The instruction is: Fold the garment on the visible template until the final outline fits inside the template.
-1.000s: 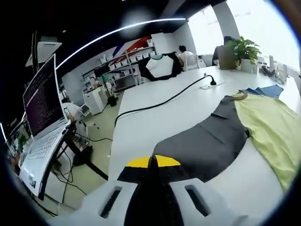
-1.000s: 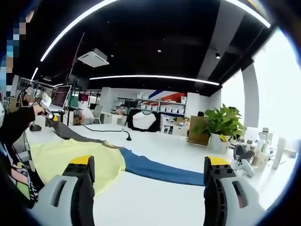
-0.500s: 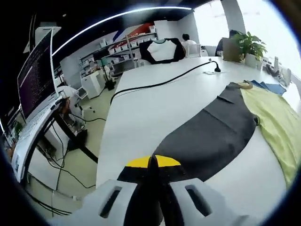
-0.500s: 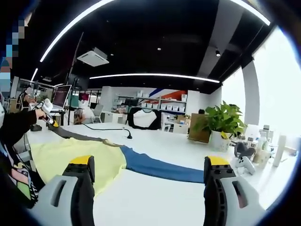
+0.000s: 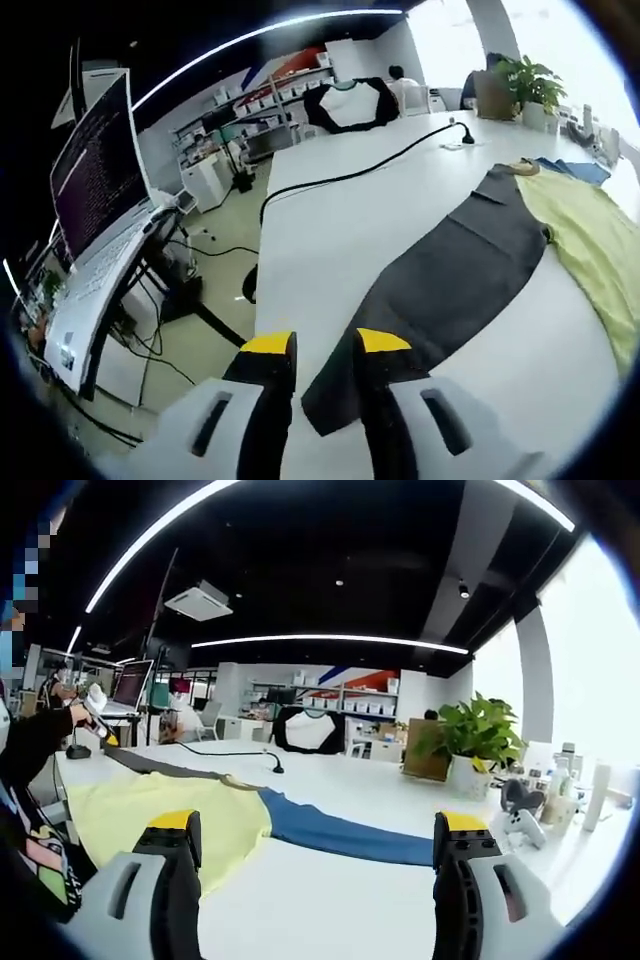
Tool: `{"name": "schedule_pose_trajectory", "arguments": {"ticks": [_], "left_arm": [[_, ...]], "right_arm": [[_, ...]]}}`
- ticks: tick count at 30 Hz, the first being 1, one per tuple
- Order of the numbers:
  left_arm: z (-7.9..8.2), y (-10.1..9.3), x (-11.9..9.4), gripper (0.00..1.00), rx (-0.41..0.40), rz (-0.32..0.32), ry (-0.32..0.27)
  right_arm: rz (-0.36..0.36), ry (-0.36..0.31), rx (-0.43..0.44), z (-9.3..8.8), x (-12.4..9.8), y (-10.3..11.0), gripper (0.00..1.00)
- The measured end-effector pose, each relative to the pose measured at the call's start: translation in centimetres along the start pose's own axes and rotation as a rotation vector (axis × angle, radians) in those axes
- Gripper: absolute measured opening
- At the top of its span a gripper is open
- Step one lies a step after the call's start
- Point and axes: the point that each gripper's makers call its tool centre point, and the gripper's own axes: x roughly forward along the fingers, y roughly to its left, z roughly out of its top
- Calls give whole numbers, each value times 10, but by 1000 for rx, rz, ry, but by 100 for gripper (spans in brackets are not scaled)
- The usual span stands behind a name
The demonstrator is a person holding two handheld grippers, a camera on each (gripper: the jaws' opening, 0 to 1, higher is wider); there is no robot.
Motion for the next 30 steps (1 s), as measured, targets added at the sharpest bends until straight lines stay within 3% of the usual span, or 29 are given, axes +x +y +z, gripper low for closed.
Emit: {"name": "schedule_pose_trajectory", "arguments": {"ticks": [3, 4, 7, 8, 10, 12, 18, 20, 22, 24, 26, 30], "left_arm": [[-9, 11, 5, 24, -99, 15, 11], [-14, 11, 3, 23, -115, 10, 29], [-13, 8, 1, 23, -143, -17, 10], [-14, 6, -1, 24, -206, -34, 19], [-12, 5, -2, 32, -267, -45, 11], [-12, 5, -3, 32, -332, -60, 20], [-29, -11, -5, 31, -411, -119, 116], [-32, -13, -8, 23, -405, -101, 117], [-36, -15, -9, 21, -428, -92, 119], [-33, -19, -8, 13, -496, -117, 99], [-31, -23, -11, 7, -511, -134, 77], [-23, -21, -11, 6, -459, -105, 53]], "right_arm": [[-2, -2, -2, 1, -1, 0, 99], [-3, -4, -4, 1, -1, 0, 99], [-6, -6, -6, 4, -2, -1, 99], [-6, -8, -7, 5, -2, -1, 99], [-8, -15, -7, 7, -3, -2, 99], [-9, -19, -7, 8, -4, -3, 99], [-20, -21, -4, 11, -10, -8, 99], [-25, -32, -7, 13, -12, -9, 99], [-28, -34, -7, 14, -13, -10, 99], [-29, -32, -6, 14, -13, -10, 99], [-30, -32, -9, 14, -13, -10, 99], [-34, -33, -10, 15, -13, -11, 99]]}}
